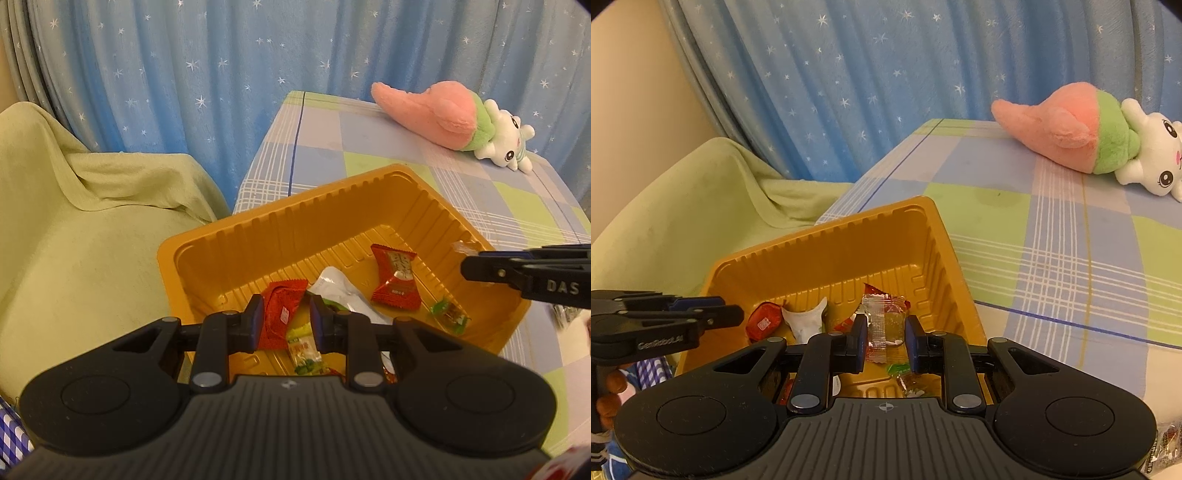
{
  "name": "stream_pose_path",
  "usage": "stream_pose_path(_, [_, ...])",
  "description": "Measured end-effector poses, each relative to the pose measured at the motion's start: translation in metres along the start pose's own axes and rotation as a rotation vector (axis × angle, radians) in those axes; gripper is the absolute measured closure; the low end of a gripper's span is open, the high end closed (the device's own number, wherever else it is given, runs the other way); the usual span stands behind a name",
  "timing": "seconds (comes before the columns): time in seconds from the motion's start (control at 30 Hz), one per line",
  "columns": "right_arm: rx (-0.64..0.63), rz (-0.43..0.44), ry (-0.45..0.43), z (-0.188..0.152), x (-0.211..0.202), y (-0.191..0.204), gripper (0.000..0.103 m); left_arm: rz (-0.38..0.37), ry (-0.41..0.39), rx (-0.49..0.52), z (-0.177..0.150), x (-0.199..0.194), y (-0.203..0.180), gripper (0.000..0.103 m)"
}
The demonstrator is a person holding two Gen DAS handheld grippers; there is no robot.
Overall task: Organize snacks
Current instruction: 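Open both tools to drop the candies into the tray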
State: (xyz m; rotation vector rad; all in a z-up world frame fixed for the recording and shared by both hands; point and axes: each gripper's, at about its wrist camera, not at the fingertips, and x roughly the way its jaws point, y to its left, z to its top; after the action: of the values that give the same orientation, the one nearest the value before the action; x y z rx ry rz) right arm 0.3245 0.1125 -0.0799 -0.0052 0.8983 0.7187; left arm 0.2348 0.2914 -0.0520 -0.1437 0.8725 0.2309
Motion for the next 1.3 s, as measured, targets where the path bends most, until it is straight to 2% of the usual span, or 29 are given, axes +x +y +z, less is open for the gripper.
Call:
stream_pose_path(0.37, [-0.001, -0.010, -0.014, 0.009, 0.006, 0.004, 0.081, -0.003, 0.000, -0.019, -0.005, -0.008, 0.003, 0.078])
stream_pose_path(0.43, [-0.001, -0.006, -0.024, 0.011, 0.005, 0.004, 0.081, -0.002, -0.002, -0.020, -0.006, -0.010, 0.003, 0.076])
stream_pose_path(0.5, [0.003, -0.010, -0.026, 0.013, 0.005, 0.005, 0.081, -0.001, -0.005, -0.016, -0.008, -0.012, 0.002, 0.070])
stream_pose_path(0.63, [-0.002, -0.012, -0.025, 0.014, 0.002, 0.007, 0.079, -0.004, -0.014, -0.010, -0.009, -0.018, -0.001, 0.070])
stream_pose_path(0.67, [-0.003, -0.013, -0.025, 0.014, 0.001, 0.007, 0.076, -0.006, -0.015, -0.010, -0.009, -0.019, -0.002, 0.069])
stream_pose_path(0.77, [0.002, -0.018, -0.043, 0.010, -0.006, 0.009, 0.054, -0.008, -0.019, -0.008, -0.009, -0.023, -0.005, 0.067])
stream_pose_path(0.8, [-0.001, -0.019, -0.053, 0.009, -0.009, 0.009, 0.050, -0.007, -0.021, -0.007, -0.010, -0.024, -0.006, 0.065])
stream_pose_path(0.97, [-0.002, -0.003, -0.067, 0.005, -0.025, 0.012, 0.045, -0.014, -0.034, -0.007, -0.013, -0.034, -0.012, 0.058])
stream_pose_path(1.07, [0.003, 0.011, -0.079, 0.000, -0.037, 0.013, 0.031, -0.017, -0.041, -0.002, -0.015, -0.041, -0.016, 0.054])
stream_pose_path(1.13, [0.002, 0.012, -0.087, -0.004, -0.045, 0.015, 0.028, -0.020, -0.044, 0.000, -0.017, -0.046, -0.018, 0.052])
stream_pose_path(1.3, [0.013, 0.017, -0.093, -0.017, -0.065, 0.016, 0.022, -0.030, -0.064, 0.013, -0.025, -0.061, -0.026, 0.038])
